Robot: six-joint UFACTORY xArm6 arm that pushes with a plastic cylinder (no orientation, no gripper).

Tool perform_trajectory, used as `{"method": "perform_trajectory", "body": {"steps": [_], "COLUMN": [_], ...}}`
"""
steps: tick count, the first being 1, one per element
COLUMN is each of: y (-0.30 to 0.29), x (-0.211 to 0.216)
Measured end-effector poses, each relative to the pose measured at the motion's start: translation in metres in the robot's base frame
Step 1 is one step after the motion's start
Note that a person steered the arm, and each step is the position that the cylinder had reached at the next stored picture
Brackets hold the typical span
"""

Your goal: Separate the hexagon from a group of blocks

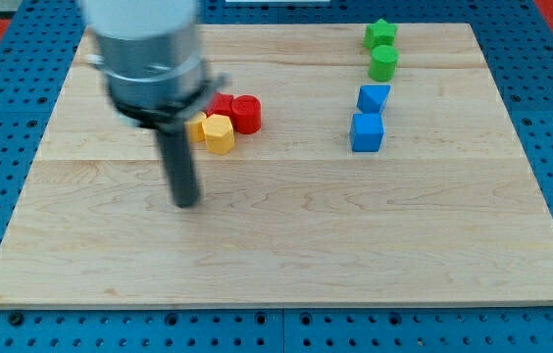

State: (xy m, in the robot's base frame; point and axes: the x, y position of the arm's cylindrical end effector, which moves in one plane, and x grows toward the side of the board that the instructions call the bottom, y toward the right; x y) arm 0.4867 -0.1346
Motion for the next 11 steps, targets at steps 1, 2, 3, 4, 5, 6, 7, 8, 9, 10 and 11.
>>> {"method": "perform_trajectory", "body": {"steps": [1, 2, 3, 4, 5, 6, 7, 8, 9, 10, 11], "y": [-0.048, -0.090, -0.081, -0.018, -0.004, 0.012, 0.025, 0.032, 0.032, 0.039, 0.088], "x": [-0.047, -0.090, -0.118, -0.112, -0.102, -0.069, -0.058, -0.069, -0.074, -0.081, -0.072]}}
